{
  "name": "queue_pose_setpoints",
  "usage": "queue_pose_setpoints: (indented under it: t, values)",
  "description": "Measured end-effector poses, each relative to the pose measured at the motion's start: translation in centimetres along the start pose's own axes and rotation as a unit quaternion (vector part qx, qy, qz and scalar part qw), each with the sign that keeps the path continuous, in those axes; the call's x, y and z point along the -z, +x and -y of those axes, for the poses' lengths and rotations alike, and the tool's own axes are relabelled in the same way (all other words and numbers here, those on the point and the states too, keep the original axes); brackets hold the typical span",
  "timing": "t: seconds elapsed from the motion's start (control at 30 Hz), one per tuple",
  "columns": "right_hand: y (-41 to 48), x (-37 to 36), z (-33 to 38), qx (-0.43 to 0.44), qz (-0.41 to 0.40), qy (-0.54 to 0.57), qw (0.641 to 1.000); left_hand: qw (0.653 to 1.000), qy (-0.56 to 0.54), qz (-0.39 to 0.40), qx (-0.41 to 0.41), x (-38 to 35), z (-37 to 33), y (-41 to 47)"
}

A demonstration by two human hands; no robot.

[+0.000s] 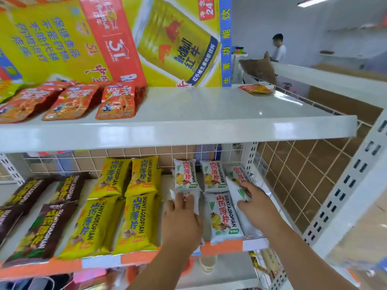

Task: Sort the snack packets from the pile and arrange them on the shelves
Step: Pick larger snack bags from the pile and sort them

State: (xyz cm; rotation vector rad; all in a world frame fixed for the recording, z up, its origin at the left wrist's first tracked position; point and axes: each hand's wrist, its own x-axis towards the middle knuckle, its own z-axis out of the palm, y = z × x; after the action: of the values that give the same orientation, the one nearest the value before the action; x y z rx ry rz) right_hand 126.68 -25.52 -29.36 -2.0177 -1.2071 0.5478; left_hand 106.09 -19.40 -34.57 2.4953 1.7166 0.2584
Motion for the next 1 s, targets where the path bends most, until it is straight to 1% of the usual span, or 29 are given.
queue_pose_setpoints:
  t: [0.1,0.2,0.27,0.37,0.7,0.83,1.0]
  values:
    - [0.8,0.2,-0.4,-0.008,0.000,0.002,1.000,1.000,0.006,0.009,-0.009,0.5,-0.5,0.3]
    - [1.9,0.1,-0.6,-0.016,-0.007,-0.014,1.000,0.998,0.020,0.024,-0.048,0.1,-0.4,0.2]
    - [2.7,-0.1,-0.7,-0.016,-0.001,-0.020,1.000,0.997,0.027,0.038,-0.057,-0.5,-0.1,0.0]
    - [4.0,-0.2,-0.8,-0.007,0.004,-0.023,1.000,0.997,0.032,0.033,-0.057,-1.0,0.0,0.1]
    - [7.8,-0.4,-2.5,0.003,-0.023,-0.018,1.000,0.998,0.029,0.016,-0.057,-1.5,-0.4,0.2]
    - [9.4,-0.5,-2.5,0.020,-0.034,-0.054,0.998,0.997,0.037,0.026,-0.059,-1.5,-0.2,0.1]
    - [13.3,-0.3,-2.5,-0.003,-0.051,-0.088,0.995,0.998,0.034,0.027,-0.052,-1.2,-0.1,0.0]
